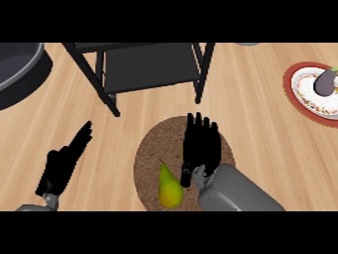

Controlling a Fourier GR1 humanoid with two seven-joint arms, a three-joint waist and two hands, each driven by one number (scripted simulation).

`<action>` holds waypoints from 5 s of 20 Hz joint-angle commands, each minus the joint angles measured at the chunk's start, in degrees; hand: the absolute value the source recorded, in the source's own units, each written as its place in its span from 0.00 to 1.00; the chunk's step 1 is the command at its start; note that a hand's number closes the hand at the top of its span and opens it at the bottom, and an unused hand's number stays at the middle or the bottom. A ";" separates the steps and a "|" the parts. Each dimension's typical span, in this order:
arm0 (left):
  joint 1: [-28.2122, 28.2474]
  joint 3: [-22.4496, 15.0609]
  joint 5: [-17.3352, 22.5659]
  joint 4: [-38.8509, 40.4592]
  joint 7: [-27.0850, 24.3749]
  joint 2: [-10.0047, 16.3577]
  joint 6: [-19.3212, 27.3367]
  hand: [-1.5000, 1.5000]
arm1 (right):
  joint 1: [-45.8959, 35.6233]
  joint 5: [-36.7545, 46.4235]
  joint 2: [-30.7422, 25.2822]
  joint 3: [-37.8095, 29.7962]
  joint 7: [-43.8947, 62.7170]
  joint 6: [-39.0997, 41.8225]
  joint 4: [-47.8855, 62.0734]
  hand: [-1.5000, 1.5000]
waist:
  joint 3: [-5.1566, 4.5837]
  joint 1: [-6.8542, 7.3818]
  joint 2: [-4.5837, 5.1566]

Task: Pick the lemon from the placemat and place it in the tiered shelf

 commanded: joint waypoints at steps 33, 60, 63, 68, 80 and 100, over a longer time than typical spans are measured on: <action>-3.97 4.90 -4.28 1.92 1.95 -3.26 -3.97 0.50 | -2.79 9.45 4.46 -2.01 -7.51 -7.62 22.79 1.00 | 0.05 0.62 0.28; 1.42 4.37 -6.55 -4.34 2.60 -5.80 -4.02 0.50 | -9.75 22.19 4.36 -16.99 0.75 5.32 -30.79 1.00 | 0.02 0.55 -0.06; 1.41 5.33 -6.90 -2.30 0.22 -5.58 -4.33 0.50 | -14.67 21.28 4.42 -24.64 -5.29 5.02 -24.13 1.00 | 0.02 0.51 0.15; -1.49 6.64 -5.95 1.13 -0.27 -5.38 -5.85 0.50 | -28.01 21.19 4.46 -31.66 -6.81 3.91 -10.33 1.00 | -0.02 0.89 0.32; -1.47 5.13 -7.50 -1.85 1.24 -5.65 -6.30 0.50 | -42.38 23.10 2.86 -41.48 -22.32 -14.36 27.57 1.00 | -0.01 3.06 1.00; -4.06 3.63 -8.63 0.18 0.25 -6.97 -7.19 0.50 | -47.13 -0.49 4.27 -64.70 -34.42 -25.04 46.27 0.00 | 0.19 5.85 2.45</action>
